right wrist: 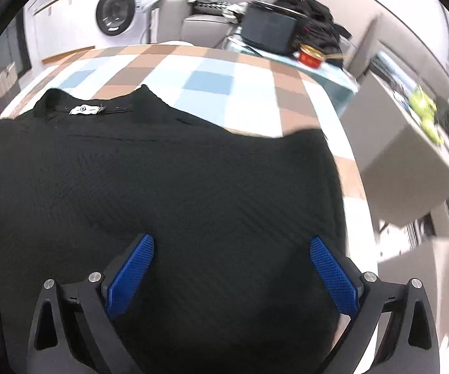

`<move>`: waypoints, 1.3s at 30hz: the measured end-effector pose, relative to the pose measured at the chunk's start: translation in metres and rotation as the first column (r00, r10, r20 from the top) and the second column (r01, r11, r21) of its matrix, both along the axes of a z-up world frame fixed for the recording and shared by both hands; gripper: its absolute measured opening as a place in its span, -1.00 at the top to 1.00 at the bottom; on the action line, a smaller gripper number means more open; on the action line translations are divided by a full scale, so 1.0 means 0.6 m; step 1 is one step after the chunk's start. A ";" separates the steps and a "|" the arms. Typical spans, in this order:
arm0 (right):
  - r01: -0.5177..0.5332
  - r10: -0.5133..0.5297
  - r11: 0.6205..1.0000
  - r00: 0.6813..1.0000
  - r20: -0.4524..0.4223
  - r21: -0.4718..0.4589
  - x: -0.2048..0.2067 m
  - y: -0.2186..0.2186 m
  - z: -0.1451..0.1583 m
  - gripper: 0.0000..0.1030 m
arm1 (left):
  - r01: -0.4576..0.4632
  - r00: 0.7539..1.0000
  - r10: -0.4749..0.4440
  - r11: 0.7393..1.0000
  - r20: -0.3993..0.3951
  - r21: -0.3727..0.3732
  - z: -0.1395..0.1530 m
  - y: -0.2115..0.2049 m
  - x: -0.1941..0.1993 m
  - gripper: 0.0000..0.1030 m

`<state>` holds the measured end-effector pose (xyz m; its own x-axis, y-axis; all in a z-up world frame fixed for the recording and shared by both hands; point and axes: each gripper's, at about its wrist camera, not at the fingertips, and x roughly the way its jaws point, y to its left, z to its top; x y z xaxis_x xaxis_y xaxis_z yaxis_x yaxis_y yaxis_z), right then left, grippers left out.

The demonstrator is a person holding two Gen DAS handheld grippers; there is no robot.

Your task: Fold small clothes

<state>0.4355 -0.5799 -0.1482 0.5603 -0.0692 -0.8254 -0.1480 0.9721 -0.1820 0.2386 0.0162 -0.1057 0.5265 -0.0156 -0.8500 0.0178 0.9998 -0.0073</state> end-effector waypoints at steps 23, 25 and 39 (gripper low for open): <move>-0.136 0.135 0.973 0.991 0.021 0.184 -0.219 0.039 0.015 -0.96 | -0.183 0.983 0.182 0.980 -0.023 -0.077 0.041 0.093 -0.298 -0.99; -0.139 0.134 0.974 0.990 0.039 0.178 -0.233 0.052 0.022 -0.96 | -0.235 0.972 0.235 0.969 -0.010 -0.079 0.051 0.111 -0.321 -0.99; -0.229 0.212 0.947 0.973 0.097 0.227 -0.249 0.116 0.055 -0.96 | -0.337 0.942 0.282 0.782 -0.184 -0.525 0.007 0.179 -0.413 -0.39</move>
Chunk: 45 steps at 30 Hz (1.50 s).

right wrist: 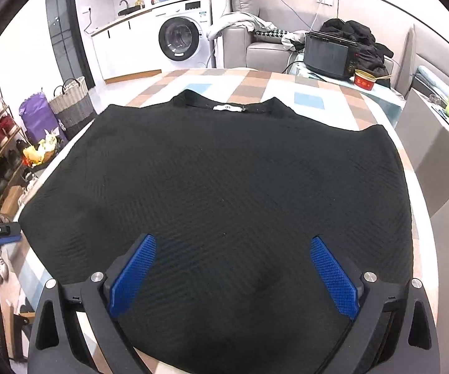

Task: Fold small clothes
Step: 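Grasp one side of the sweater with the left gripper and fold it inward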

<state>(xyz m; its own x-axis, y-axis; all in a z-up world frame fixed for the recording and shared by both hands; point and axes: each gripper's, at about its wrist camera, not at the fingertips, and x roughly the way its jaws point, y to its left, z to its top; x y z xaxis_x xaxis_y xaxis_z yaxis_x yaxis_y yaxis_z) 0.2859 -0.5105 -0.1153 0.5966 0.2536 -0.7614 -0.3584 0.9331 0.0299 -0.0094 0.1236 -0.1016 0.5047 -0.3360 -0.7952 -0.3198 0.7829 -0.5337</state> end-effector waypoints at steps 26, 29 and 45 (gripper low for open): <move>0.069 -0.073 0.997 0.992 -0.103 -0.040 0.028 -0.045 -0.065 -0.96 | -0.152 0.939 0.093 0.975 0.331 0.159 0.078 -0.092 0.103 0.76; 0.073 -0.074 0.997 0.993 -0.088 -0.016 0.022 -0.055 -0.050 -0.96 | -0.076 0.919 -0.027 0.967 0.394 0.243 0.126 -0.133 0.128 0.77; 0.383 -0.381 0.923 0.923 0.055 -0.032 -0.023 -0.256 0.047 -0.96 | 0.674 0.530 -0.750 0.656 0.394 0.340 0.199 -0.549 0.240 0.31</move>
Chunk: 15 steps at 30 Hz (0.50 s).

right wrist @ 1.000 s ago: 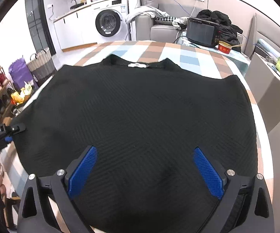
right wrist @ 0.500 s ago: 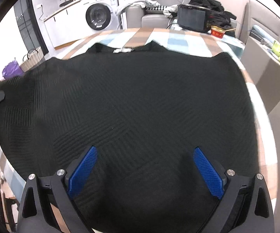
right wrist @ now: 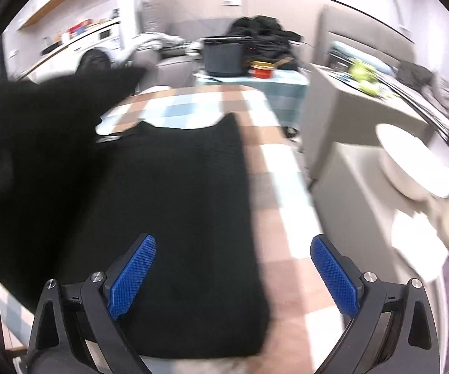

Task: Fold small clothes
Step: 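Grasp one side of the sweater with the left gripper and fold it inward, then grasp the opposite side edge of the sweater with the right gripper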

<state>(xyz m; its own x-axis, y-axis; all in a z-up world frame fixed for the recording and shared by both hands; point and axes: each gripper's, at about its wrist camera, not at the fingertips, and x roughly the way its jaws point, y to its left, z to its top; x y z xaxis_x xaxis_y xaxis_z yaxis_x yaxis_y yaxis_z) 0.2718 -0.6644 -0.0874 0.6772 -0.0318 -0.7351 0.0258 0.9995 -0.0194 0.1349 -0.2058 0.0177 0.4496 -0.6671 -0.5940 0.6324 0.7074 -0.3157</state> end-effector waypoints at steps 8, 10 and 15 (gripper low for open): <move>0.087 -0.087 0.996 0.996 -0.026 -0.003 -0.021 -0.068 0.004 -0.96 | -0.074 0.994 0.079 0.995 -0.074 0.064 -0.076 0.042 0.011 -0.29; 0.052 -0.051 0.998 0.998 -0.035 0.035 -0.022 -0.063 0.004 -0.96 | -0.129 0.986 0.137 0.987 -0.093 0.095 -0.100 0.073 0.023 -0.30; -0.110 0.133 0.964 0.988 -0.080 0.242 -0.015 -0.031 -0.007 -0.68 | -0.200 0.965 0.220 0.970 -0.145 0.140 -0.157 0.124 0.025 -0.30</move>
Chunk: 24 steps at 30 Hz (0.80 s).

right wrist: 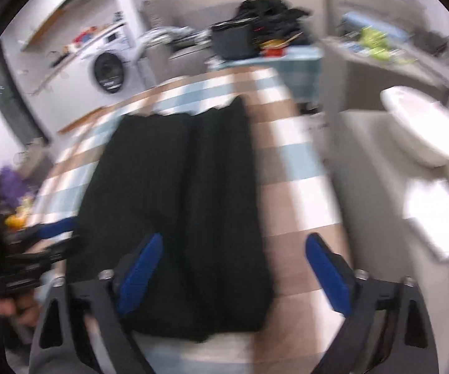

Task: Fold small clothes
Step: 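Grasp the opposite side edge of the sweater with the right gripper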

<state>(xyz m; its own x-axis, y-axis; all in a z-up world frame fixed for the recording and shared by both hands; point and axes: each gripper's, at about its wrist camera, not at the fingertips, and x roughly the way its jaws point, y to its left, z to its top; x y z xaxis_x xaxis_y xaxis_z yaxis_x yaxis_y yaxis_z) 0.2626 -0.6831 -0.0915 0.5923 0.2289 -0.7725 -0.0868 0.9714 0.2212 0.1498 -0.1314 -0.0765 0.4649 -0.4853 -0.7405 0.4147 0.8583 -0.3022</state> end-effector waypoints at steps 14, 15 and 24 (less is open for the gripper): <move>-0.159 0.180 0.973 0.977 -0.116 0.169 0.180 0.054 -0.072 -0.42 | -0.114 0.993 0.114 0.993 -0.017 0.039 -0.022 0.064 0.024 -0.30; -0.181 0.202 0.969 0.972 -0.115 0.170 0.192 0.059 -0.069 -0.38 | -0.128 0.991 0.129 0.991 -0.025 0.039 -0.024 0.069 0.027 -0.30; -0.315 0.317 0.948 0.939 -0.132 0.034 0.232 0.111 -0.076 0.73 | -0.177 0.983 0.178 0.984 -0.048 0.036 -0.035 0.099 0.058 -0.30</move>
